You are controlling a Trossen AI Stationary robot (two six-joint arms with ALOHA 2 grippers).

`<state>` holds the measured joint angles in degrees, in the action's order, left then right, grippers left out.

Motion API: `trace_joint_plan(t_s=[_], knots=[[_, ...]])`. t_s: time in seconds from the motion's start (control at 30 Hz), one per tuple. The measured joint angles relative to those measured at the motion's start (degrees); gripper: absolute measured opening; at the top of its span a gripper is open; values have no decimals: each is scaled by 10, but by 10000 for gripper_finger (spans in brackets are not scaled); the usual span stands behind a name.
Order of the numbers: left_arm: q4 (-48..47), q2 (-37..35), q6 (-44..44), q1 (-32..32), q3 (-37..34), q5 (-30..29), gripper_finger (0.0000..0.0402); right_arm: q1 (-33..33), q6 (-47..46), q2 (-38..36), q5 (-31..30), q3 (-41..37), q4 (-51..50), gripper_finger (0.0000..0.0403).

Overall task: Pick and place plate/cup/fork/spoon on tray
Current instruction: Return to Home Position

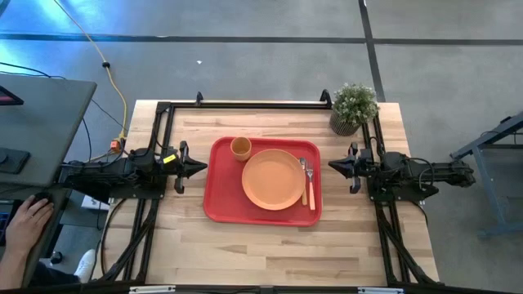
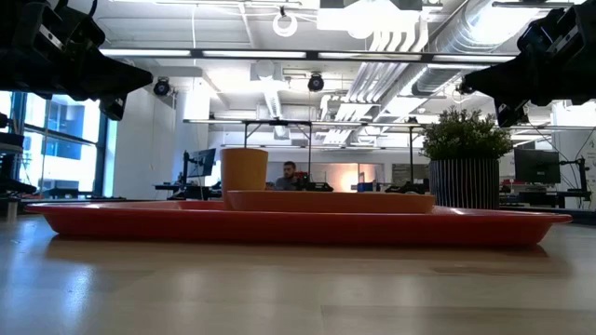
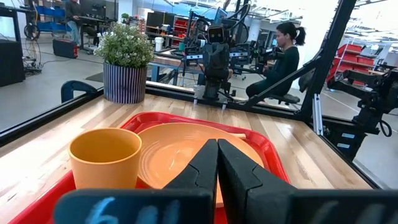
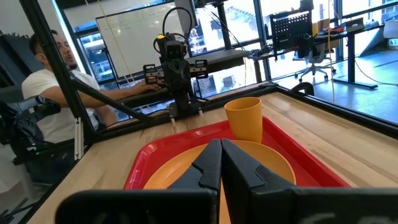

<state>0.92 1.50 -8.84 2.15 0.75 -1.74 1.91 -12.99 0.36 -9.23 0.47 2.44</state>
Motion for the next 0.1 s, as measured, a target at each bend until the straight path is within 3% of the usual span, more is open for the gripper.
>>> trace_joint_plan(t_s=[0.1], knots=[[0,0,0,0,0,0,3,0,0,0,0,0,0,0]])
